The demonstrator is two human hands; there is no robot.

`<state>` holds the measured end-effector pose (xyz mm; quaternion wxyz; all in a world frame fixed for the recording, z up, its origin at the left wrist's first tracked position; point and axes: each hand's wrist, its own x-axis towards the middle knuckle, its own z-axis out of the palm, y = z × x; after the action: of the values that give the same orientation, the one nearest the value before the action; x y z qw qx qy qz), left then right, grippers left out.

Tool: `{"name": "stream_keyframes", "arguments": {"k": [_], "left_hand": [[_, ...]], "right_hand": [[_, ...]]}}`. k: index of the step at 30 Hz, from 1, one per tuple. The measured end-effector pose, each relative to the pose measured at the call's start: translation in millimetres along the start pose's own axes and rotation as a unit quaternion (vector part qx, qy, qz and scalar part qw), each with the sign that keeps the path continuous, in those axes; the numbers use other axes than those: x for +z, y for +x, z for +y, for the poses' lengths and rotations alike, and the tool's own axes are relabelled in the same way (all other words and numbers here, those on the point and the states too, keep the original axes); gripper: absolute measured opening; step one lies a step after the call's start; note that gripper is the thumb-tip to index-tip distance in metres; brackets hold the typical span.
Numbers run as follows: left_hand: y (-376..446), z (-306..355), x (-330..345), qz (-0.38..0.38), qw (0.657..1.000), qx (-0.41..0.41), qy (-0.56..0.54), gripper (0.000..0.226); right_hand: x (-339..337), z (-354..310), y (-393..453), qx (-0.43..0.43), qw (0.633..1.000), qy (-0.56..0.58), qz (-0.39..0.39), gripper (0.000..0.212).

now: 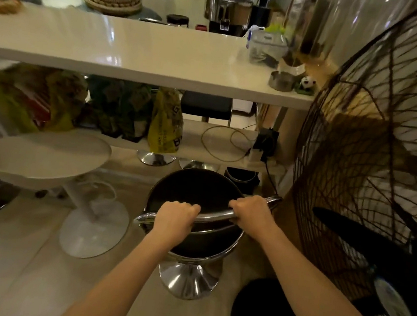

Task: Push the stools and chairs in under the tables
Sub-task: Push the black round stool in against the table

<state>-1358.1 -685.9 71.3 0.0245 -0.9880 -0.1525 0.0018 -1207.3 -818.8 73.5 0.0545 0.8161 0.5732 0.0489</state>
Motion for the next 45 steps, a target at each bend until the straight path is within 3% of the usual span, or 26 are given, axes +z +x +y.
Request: {"name": "stream_keyframes", "arguments": {"k": [15, 26, 45], "left_hand": [[120.3, -78.3, 4.4, -0.006, 1.0, 0.017, 0.003, 0.014], [159.5, -105.4, 7.5, 0.003, 0.999, 0.049, 0.01, 0.013], [162.7, -168.7, 6.7, 0.012, 0.99, 0.131, 0.048, 0.032]], "right_hand": [[5.7, 39.7, 129.0, 0.043, 0.995, -0.058, -0.064, 0.017], [10.1, 53.2, 167.8, 0.061, 0.997, -0.023, -0.04, 0.024], [4.8, -15.2, 180.4, 0.163, 0.984, -0.024, -0.062, 0.016]]}}
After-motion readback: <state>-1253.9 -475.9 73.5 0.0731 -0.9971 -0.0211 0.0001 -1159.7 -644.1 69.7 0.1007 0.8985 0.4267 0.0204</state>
